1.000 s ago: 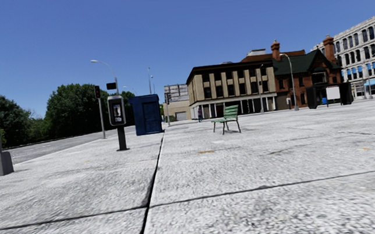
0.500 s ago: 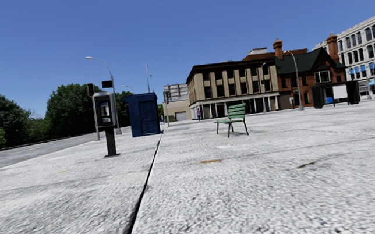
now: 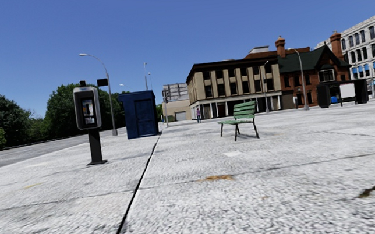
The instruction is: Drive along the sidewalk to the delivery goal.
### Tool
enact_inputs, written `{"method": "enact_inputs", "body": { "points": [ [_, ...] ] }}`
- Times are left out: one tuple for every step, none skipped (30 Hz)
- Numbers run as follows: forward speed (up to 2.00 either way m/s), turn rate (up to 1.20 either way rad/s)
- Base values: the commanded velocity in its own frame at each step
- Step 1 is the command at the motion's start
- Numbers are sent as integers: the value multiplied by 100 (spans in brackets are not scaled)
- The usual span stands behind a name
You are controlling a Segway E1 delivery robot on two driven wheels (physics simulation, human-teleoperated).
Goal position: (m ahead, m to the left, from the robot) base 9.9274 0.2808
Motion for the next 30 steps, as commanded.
{"method": "enact_inputs", "body": {
  "points": [
    [200,0],
    [200,0],
    [200,0],
    [200,0],
    [200,0],
    [200,0],
    [200,0],
    [200,0],
    [200,0],
    [200,0],
    [200,0],
    [200,0],
    [200,0],
    [200,0],
    [200,0],
    [200,0],
    [200,0],
    [200,0],
    [200,0],
    [200,0],
    [200,0],
    [200,0],
    [200,0],
    [200,0],
    [200,0],
    [200,0],
    [200,0],
    [200,0],
    [200,0],
    [200,0]
  ]
}}
